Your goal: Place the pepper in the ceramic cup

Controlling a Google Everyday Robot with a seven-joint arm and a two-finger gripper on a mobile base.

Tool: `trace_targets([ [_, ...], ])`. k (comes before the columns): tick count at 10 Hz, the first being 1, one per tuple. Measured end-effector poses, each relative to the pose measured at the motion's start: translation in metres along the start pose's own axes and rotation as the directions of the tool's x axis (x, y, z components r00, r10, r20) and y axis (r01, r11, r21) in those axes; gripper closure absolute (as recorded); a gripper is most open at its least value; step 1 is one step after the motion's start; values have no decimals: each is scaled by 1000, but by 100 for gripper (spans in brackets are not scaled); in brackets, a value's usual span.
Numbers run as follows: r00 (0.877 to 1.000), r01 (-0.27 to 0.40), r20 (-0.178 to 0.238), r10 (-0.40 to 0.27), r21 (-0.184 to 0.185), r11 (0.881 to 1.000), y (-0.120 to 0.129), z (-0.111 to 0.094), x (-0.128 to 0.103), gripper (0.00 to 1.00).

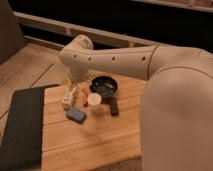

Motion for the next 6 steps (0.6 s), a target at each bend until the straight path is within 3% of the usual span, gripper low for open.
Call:
trace_targets([
  [4, 1000, 13, -10, -13, 3, 1000, -3, 9, 0, 35],
  [6, 998, 57, -19, -57, 17, 998, -10, 17, -9, 35],
])
